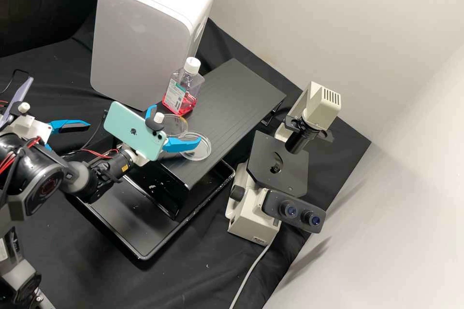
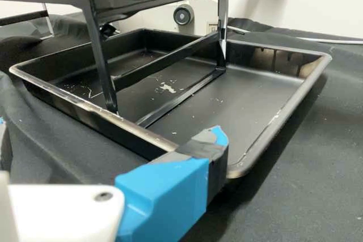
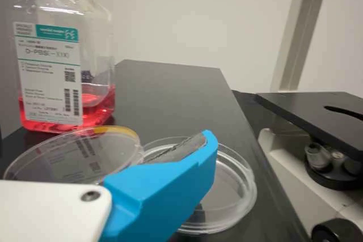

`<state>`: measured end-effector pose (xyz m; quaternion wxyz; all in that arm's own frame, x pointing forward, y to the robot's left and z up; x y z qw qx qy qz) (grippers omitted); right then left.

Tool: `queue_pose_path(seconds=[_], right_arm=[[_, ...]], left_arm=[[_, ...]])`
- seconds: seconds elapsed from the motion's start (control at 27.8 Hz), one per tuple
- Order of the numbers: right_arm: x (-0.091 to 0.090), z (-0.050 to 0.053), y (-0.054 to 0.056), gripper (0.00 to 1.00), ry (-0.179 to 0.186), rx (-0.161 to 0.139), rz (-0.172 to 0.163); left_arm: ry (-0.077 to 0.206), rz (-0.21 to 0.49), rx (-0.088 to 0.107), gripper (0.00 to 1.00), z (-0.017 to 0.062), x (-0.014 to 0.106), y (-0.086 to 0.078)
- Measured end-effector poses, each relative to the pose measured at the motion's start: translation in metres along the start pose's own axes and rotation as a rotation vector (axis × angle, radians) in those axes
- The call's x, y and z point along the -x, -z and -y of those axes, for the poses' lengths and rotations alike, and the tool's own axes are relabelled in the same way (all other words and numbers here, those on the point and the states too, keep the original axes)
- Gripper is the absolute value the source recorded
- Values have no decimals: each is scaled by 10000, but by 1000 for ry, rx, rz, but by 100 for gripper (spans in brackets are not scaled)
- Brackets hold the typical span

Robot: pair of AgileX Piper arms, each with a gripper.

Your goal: Remove the lid from the petri dish

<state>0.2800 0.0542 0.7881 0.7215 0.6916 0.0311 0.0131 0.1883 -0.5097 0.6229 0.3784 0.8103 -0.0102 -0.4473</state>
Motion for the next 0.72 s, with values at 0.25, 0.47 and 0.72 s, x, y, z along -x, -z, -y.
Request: queue_pose_path(seconds=[0.25,0.47,0.72], right_arm=[[216,-158,-9,100,-98,-26,4],[421,-224,30,100,-207,-75,23],[535,-224,-27,100,-193,-133,11]], left_arm=[[-13,-42,18,100,-6,-6,-11],[-28,-74,26,100,-32,0,12],[-28,-75,13,100,-32,0,12]])
